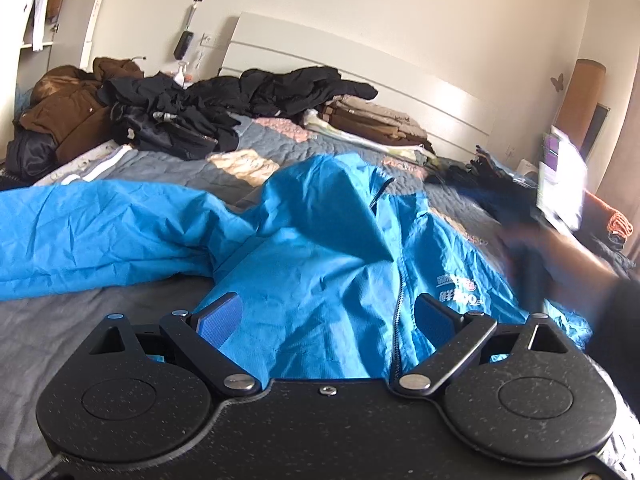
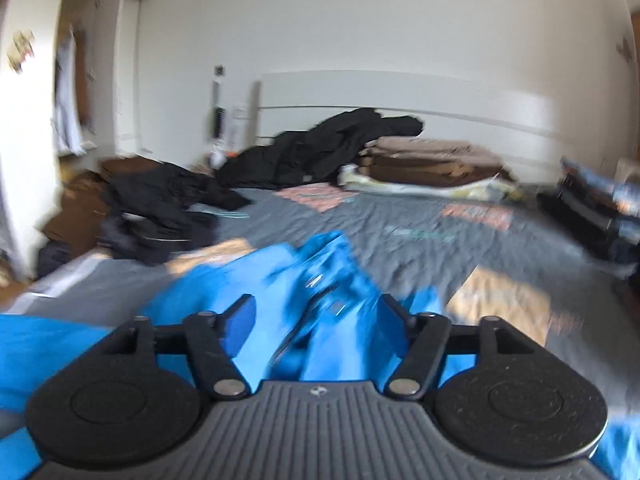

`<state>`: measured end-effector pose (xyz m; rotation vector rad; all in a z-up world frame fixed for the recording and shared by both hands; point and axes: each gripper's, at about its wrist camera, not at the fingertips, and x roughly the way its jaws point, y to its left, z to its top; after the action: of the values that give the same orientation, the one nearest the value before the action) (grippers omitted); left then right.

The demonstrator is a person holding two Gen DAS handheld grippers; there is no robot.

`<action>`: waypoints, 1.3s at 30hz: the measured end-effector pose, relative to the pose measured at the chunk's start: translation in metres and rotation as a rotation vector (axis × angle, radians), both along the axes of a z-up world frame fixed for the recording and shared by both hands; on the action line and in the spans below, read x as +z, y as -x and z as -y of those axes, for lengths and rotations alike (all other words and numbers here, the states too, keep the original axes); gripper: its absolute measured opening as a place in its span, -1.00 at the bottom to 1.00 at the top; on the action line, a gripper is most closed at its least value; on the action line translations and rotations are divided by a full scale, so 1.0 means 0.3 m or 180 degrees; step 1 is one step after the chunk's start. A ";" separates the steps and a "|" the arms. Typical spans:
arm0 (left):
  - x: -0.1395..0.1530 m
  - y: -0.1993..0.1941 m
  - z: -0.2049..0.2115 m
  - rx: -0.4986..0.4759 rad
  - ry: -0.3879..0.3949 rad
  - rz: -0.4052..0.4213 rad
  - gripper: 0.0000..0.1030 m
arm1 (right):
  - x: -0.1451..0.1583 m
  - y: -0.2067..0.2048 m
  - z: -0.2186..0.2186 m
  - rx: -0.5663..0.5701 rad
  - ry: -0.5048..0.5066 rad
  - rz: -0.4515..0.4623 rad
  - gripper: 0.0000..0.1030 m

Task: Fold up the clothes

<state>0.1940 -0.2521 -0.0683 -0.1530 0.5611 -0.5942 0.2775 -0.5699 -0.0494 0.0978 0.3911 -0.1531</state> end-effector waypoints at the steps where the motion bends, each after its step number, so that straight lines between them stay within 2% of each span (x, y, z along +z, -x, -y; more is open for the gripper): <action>1: 0.004 0.008 0.001 -0.0002 -0.0002 0.0032 0.87 | -0.003 0.082 -0.016 0.0053 -0.0112 0.0030 0.41; 5: 0.014 0.052 0.021 -0.0076 -0.0137 0.0210 0.88 | -0.051 0.421 -0.099 0.0077 -0.0403 0.0062 0.46; 8: 0.010 0.101 0.042 -0.0171 -0.0333 0.0387 0.88 | -0.099 0.639 -0.152 0.0073 -0.0597 0.0048 0.48; 12: -0.019 0.198 0.058 -0.0358 -0.0692 0.0686 0.88 | -0.162 0.808 -0.190 0.0070 -0.0852 -0.0112 0.50; 16: -0.078 0.306 0.043 -0.0554 -0.0993 0.0909 0.87 | -0.188 0.862 -0.235 0.0111 -0.0824 -0.0405 0.50; 19: -0.137 0.390 0.032 -0.0634 -0.1209 0.1026 0.87 | -0.206 0.921 -0.276 0.0364 -0.1003 -0.0472 0.50; 21: -0.178 0.450 0.028 -0.0650 -0.1388 0.1083 0.87 | -0.217 0.950 -0.306 0.0475 -0.0989 -0.0548 0.50; 24: -0.212 0.549 0.018 -0.0692 -0.1522 0.0997 0.79 | -0.209 0.979 -0.329 0.0527 -0.0904 -0.0581 0.50; 26: -0.235 0.611 0.016 -0.0739 -0.1592 0.0911 0.64 | -0.196 0.991 -0.330 0.0560 -0.0984 -0.0568 0.50; 28: -0.266 0.660 0.027 -0.0785 -0.1700 0.0846 0.64 | -0.183 0.994 -0.332 0.0596 -0.1045 -0.0553 0.50; 31: -0.322 0.706 0.044 -0.0835 -0.1835 0.0783 0.64 | -0.156 1.000 -0.344 0.0649 -0.1067 -0.0489 0.50; 34: -0.377 0.736 0.072 -0.0927 -0.1996 0.0729 0.49 | -0.135 1.011 -0.354 0.0731 -0.1084 -0.0440 0.50; 37: -0.423 0.749 0.099 -0.0944 -0.2187 0.0759 0.49 | -0.126 1.025 -0.357 0.0772 -0.1088 -0.0427 0.50; 38: -0.434 0.756 0.103 -0.0928 -0.2226 0.0805 0.42 | -0.125 1.027 -0.356 0.0771 -0.1085 -0.0430 0.51; 39: -0.442 0.757 0.105 -0.0922 -0.2252 0.0834 0.27 | -0.124 1.029 -0.355 0.0762 -0.1087 -0.0432 0.51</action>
<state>-0.0330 -0.2837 -0.2010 0.6749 0.5115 -0.6505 -0.0312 -0.4633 -0.0866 0.3767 0.5586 0.1459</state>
